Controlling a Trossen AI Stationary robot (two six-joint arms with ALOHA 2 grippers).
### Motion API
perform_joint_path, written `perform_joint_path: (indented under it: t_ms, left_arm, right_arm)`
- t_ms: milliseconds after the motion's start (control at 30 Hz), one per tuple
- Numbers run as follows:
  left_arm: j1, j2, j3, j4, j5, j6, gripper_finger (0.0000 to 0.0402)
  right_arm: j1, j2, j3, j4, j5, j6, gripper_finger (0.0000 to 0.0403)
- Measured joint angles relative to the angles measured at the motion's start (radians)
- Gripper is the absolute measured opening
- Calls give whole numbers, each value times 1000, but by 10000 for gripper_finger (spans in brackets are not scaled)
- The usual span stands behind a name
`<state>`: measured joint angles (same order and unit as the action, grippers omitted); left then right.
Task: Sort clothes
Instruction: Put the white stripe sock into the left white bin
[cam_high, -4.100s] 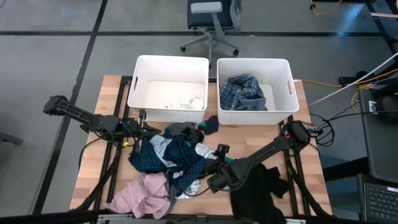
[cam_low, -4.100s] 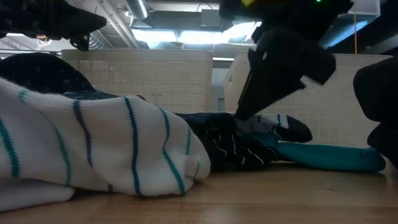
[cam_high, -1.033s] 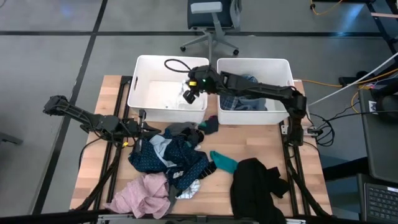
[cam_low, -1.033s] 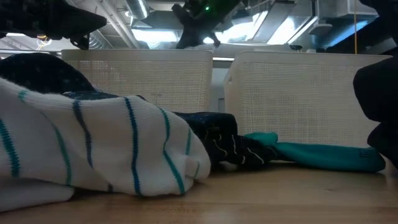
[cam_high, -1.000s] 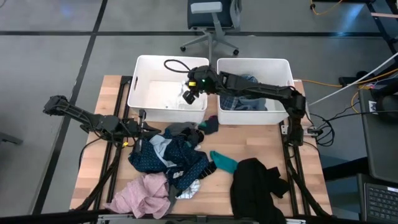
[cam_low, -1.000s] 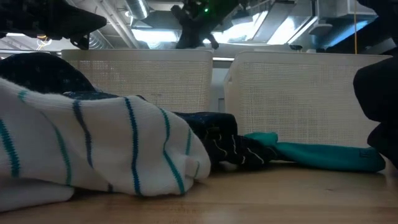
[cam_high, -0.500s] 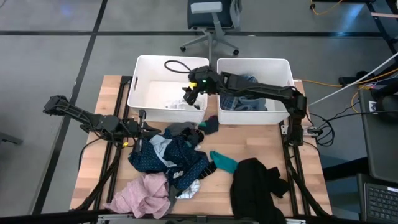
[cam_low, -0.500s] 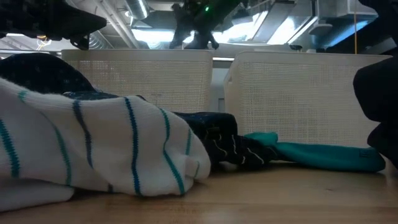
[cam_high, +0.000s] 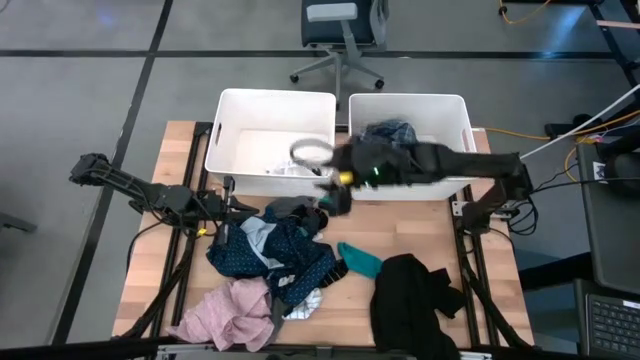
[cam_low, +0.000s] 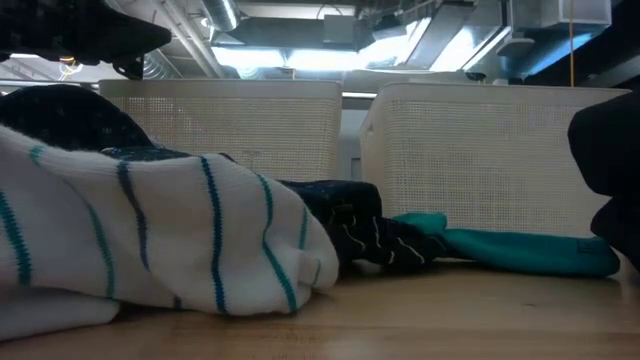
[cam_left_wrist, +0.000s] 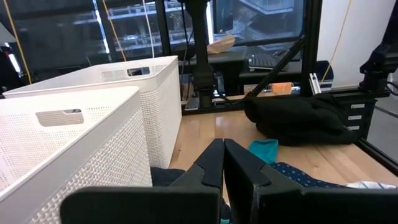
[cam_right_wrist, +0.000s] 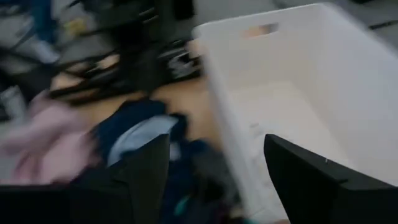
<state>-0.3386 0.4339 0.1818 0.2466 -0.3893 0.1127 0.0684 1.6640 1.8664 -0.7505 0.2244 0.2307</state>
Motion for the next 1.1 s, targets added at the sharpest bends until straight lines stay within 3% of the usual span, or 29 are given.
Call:
perform_joint_path:
  t_ms: [333, 567, 833, 1100]
  left_arm:
    - [0, 0, 0, 0, 0, -34, 1]
    - [0, 0, 0, -2, 0, -53, 1]
    - [0, 0, 0, 0, -2, -53, 1]
    - [0, 0, 0, 4, -10, -50, 1]
  right_arm:
    - [309, 34, -23, -148, 62, 106, 260]
    - [446, 71, -229, 46, 102, 192, 259]
    - [515, 119, -473, 389, 100, 210, 259]
    - [513, 261, -517, 489, 102, 184, 259]
